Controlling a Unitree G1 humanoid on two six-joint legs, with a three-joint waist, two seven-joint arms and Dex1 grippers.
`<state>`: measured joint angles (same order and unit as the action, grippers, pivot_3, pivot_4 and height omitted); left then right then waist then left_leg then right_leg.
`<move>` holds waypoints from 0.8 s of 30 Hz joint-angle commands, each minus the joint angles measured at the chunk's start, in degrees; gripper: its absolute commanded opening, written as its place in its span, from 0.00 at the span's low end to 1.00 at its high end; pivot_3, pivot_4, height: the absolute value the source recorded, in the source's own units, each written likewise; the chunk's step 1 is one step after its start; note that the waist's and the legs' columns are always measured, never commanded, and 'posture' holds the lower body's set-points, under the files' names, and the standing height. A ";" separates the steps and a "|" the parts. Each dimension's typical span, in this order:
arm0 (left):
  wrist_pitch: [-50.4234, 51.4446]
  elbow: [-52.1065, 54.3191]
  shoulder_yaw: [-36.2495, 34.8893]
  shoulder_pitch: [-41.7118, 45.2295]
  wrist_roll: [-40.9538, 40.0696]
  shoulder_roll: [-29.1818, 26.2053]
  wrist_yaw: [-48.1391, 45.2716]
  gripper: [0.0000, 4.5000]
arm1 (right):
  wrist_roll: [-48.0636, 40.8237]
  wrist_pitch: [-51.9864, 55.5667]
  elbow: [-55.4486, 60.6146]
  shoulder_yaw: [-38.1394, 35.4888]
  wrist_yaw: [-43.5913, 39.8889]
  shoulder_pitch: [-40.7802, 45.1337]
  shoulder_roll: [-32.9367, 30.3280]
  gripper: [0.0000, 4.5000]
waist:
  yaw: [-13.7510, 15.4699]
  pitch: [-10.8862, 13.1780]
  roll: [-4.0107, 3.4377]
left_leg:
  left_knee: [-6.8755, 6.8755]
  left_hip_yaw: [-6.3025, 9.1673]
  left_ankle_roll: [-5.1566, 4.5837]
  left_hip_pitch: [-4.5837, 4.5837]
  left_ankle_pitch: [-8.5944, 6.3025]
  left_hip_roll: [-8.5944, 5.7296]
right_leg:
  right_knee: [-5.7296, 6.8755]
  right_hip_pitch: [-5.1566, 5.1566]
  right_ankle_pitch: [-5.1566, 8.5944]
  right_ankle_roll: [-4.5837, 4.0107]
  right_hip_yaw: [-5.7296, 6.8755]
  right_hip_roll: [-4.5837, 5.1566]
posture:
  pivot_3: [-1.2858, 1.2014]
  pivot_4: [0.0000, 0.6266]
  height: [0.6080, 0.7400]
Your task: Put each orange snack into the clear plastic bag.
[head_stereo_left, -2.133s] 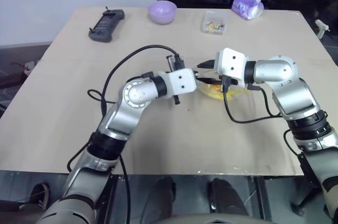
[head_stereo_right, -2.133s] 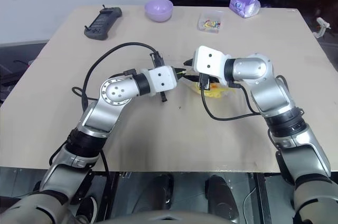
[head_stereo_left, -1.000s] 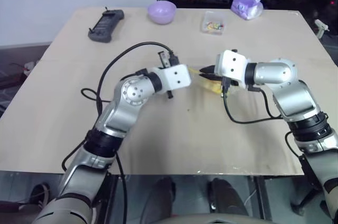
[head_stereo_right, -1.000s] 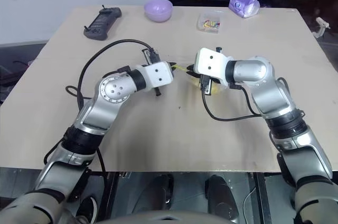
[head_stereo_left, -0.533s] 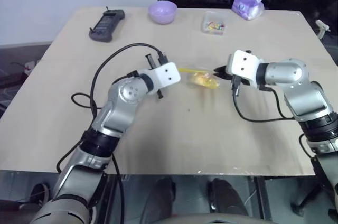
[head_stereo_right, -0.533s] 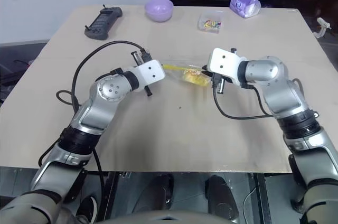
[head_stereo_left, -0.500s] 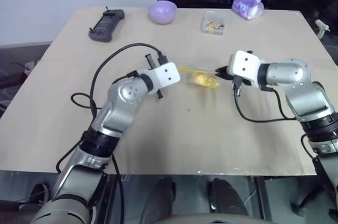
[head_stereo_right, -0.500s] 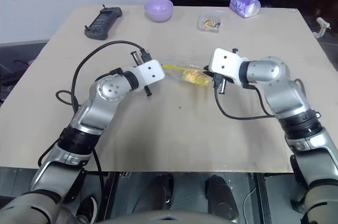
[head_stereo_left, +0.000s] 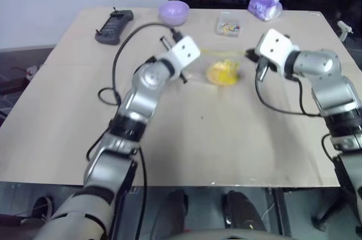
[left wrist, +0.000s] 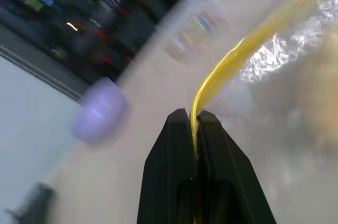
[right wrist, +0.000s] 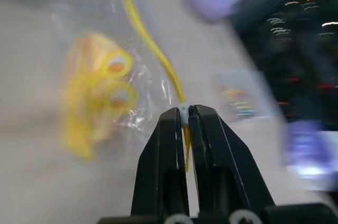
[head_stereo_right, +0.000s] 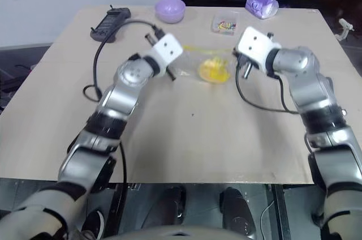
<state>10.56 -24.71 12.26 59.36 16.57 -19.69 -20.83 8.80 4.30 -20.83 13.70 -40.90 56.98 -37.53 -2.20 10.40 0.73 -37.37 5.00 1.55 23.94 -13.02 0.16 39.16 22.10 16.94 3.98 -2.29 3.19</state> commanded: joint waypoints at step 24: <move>26.25 51.54 -10.31 -46.99 -30.33 -17.76 -30.76 0.59 | -27.21 27.03 39.52 -16.02 -22.48 -39.89 -15.48 0.64 | 0.09 0.02 -0.03 | -0.01 -0.17 -0.27 -1.24 -0.16 0.12 | 0.46 -0.90 0.07 -0.03 -0.18 -0.05 | 0.52 0.24 0.97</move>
<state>35.03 23.99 5.02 12.60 -10.68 -36.84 -50.80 -15.57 30.67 16.52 0.52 -61.54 17.28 -52.21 -2.12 10.43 0.70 -37.38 4.84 1.28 22.76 -13.18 0.30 39.63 21.24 17.00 3.95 -2.47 3.12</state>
